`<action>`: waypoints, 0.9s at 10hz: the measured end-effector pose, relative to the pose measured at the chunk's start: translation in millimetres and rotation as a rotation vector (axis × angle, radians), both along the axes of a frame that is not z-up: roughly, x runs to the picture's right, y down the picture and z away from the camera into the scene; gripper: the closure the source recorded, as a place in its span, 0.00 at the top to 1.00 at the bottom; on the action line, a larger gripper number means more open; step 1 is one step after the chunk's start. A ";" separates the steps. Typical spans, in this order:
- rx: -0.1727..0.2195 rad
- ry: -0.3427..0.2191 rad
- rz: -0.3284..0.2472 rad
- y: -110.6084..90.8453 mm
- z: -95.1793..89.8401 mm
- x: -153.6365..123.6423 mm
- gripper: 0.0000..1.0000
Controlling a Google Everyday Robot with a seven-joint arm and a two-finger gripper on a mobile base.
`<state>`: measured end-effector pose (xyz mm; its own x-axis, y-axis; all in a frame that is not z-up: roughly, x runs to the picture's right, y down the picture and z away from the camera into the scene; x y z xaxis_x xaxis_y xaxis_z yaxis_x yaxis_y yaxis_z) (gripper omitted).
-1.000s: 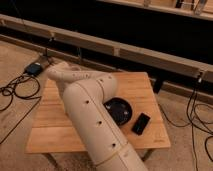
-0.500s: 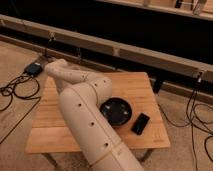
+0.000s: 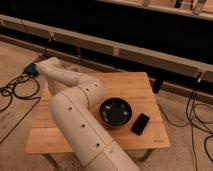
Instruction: Wipe the white sponge on the table
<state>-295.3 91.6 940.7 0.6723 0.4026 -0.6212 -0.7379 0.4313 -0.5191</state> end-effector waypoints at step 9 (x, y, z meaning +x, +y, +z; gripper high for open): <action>-0.096 -0.183 -0.064 33.0 -59.0 -53.4 0.00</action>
<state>-348.7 124.6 881.7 0.7996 0.3006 -0.5199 -0.6004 0.4161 -0.6829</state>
